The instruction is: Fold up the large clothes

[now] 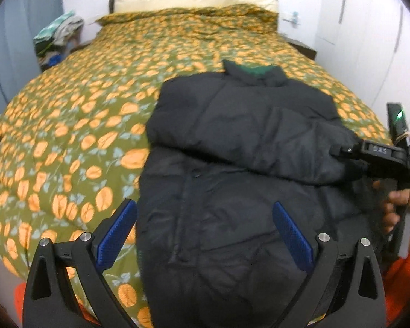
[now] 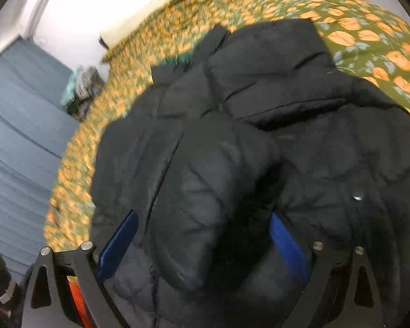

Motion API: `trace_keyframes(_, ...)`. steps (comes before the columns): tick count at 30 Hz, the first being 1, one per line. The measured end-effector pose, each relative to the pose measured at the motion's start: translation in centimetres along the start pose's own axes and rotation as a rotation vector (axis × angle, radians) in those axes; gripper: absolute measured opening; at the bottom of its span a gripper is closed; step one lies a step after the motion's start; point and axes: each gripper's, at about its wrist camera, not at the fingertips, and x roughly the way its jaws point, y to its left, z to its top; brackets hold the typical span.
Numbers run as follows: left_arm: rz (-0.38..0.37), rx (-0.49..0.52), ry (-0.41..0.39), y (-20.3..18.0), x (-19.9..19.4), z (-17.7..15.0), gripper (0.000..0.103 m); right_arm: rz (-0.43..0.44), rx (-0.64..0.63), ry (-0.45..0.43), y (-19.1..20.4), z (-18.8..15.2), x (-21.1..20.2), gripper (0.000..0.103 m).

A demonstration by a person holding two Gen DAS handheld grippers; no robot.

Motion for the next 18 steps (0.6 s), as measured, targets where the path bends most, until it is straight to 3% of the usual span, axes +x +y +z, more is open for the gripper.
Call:
trace_keyframes(1,0.004,-0.010,0.002,0.2,0.2,0.1,0.099,-0.028,-0.038,0.001,0.8,0.3,-0.1,0.042)
trace_keyframes(4,0.014,-0.032,-0.018,1.2,0.5,0.9,0.099,-0.048,-0.144,-0.049,3.2,2.5,-1.5,0.030)
trace_keyframes(7,0.023,-0.049,-0.040,1.9,0.6,1.8,0.099,-0.090,-0.254,-0.205,5.6,6.9,-5.0,0.029)
trace_keyframes(11,0.016,-0.060,-0.047,2.2,1.8,3.0,0.099,-0.140,-0.252,-0.287,4.4,12.7,-6.6,0.029)
trace_keyframes(13,0.021,-0.052,-0.039,2.1,2.7,3.3,0.099,-0.169,-0.241,-0.266,3.0,13.9,-5.5,0.029)
trace_keyframes(18,0.020,-0.016,0.006,1.5,5.1,4.3,0.099,-0.310,-0.209,-0.110,-2.9,13.9,1.2,0.029)
